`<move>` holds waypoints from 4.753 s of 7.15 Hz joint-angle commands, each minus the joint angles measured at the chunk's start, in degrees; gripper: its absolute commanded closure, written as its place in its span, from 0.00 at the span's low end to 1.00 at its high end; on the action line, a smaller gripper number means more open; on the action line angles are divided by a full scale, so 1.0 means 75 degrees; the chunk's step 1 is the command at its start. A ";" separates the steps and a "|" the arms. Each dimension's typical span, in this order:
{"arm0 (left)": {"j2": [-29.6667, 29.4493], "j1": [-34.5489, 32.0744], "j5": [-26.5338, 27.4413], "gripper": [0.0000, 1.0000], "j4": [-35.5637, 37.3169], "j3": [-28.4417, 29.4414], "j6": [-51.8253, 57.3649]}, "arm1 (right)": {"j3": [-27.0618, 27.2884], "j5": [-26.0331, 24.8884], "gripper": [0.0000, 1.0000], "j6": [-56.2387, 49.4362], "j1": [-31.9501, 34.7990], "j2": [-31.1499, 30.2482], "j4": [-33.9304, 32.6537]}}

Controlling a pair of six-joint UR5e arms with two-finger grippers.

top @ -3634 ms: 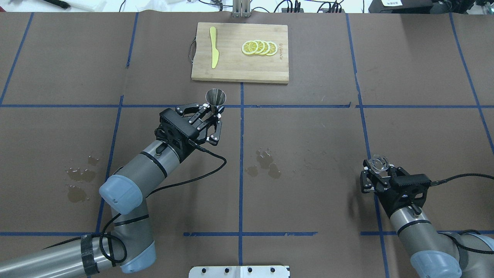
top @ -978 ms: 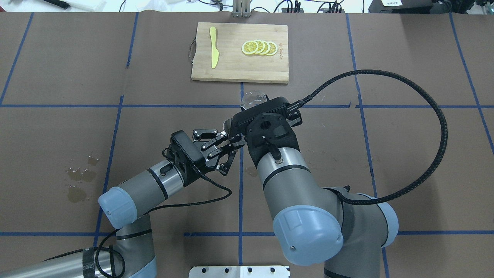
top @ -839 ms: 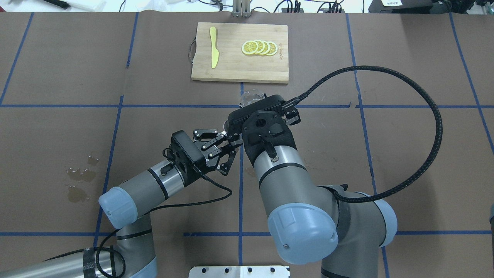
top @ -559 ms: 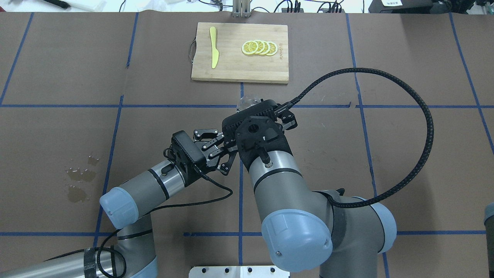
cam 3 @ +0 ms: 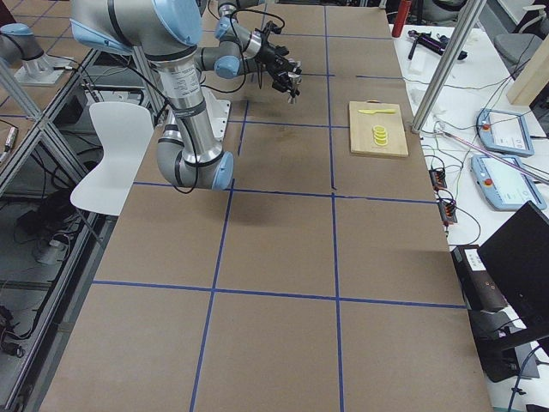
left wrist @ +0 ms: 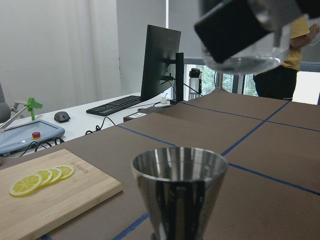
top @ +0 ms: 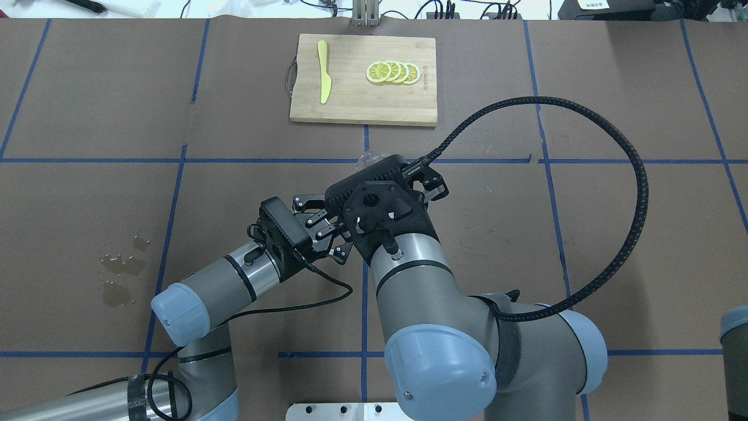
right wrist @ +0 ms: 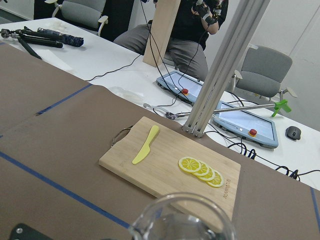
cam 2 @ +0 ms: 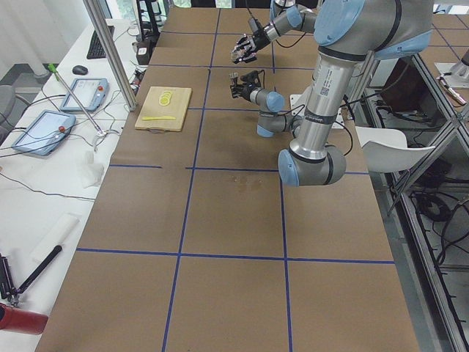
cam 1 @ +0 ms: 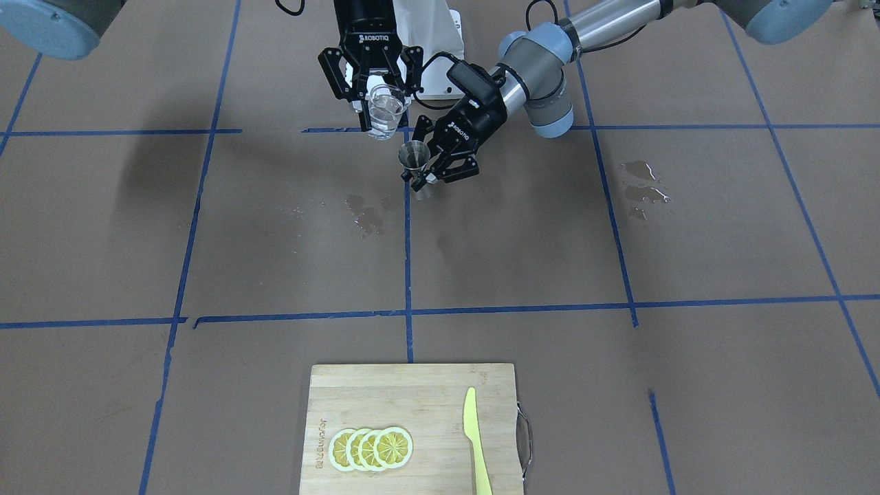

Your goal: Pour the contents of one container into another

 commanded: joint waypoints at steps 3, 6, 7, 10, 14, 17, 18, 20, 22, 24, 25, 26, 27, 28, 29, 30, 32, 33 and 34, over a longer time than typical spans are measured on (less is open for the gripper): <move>-0.0002 0.0000 0.0000 1.00 -0.0037 -0.0037 -0.0009 | -0.0134 0.0006 1.00 -0.0370 -0.0003 0.0204 -0.0453; -0.0002 0.0000 0.0000 1.00 -0.0037 -0.0049 -0.0009 | -0.0192 -0.0006 1.00 -0.0522 0.0044 0.0240 -0.0572; -0.0002 0.0011 0.0000 1.00 -0.0037 -0.0049 -0.0009 | -0.0193 -0.0006 1.00 -0.0522 0.0044 0.0240 -0.0734; 0.0021 0.0011 0.0000 1.00 -0.0037 -0.0049 -0.0020 | -0.0216 -0.0017 1.00 -0.0838 0.0079 0.0252 -0.0795; 0.0009 0.0011 0.0000 1.00 -0.0037 -0.0061 -0.0032 | -0.0310 -0.0017 1.00 -0.1236 0.0126 0.0287 -0.0795; 0.0009 0.0011 0.0000 1.00 -0.0049 -0.0072 -0.0032 | -0.0345 -0.0029 1.00 -0.1821 0.0173 0.0310 -0.0911; 0.0009 0.0011 0.0000 1.00 -0.0049 -0.0072 -0.0032 | -0.0345 -0.0029 1.00 -0.1846 0.0173 0.0333 -0.0958; 0.0009 0.0011 0.0000 1.00 -0.0061 -0.0072 -0.0032 | -0.0345 -0.0041 1.00 -0.2045 0.0173 0.0403 -0.1145; 0.0032 0.0011 0.0000 1.00 -0.0119 -0.0072 -0.0032 | -0.0334 -0.0041 1.00 -0.2244 0.0173 0.0509 -0.1462; 0.0033 0.0011 0.0000 1.00 -0.0119 -0.0061 -0.0044 | -0.0357 -0.0041 1.00 -0.2373 0.0173 0.0544 -0.1474; 0.0033 0.0011 0.0000 1.00 -0.0119 -0.0072 -0.0044 | -0.0380 -0.0052 1.00 -0.2443 0.0173 0.0579 -0.1486; 0.0033 0.0011 0.0000 1.00 -0.0119 -0.0072 -0.0044 | -0.0404 -0.0064 1.00 -0.2595 0.0173 0.0615 -0.1498; 0.0033 0.0011 0.0000 1.00 -0.0119 -0.0072 -0.0044 | -0.0415 -0.0064 1.00 -0.2701 0.0173 0.0626 -0.1498; 0.0033 0.0011 0.0000 1.00 -0.0177 -0.0072 -0.0044 | -0.0462 -0.0064 1.00 -0.2760 0.0173 0.0615 -0.1498; 0.0056 0.0023 0.0000 1.00 -0.0201 -0.0072 -0.0044 | -0.0462 -0.0064 1.00 -0.3062 0.0173 0.0626 -0.1498; 0.0056 0.0023 0.0000 1.00 -0.0213 -0.0072 -0.0044 | -0.0451 -0.0076 1.00 -0.3088 0.0173 0.0638 -0.1660; 0.0068 0.0023 0.0000 1.00 -0.0236 -0.0072 -0.0055 | -0.0451 -0.0076 1.00 -0.3228 0.0173 0.0778 -0.1826; 0.0068 0.0023 0.0012 1.00 -0.0260 -0.0072 -0.0055 | -0.0451 -0.0076 1.00 -0.3369 0.0173 0.0837 -0.1826; 0.0068 0.0035 0.0012 1.00 -0.0272 -0.0072 -0.0055 | -0.0451 -0.0076 1.00 -0.3474 0.0173 0.0838 -0.1826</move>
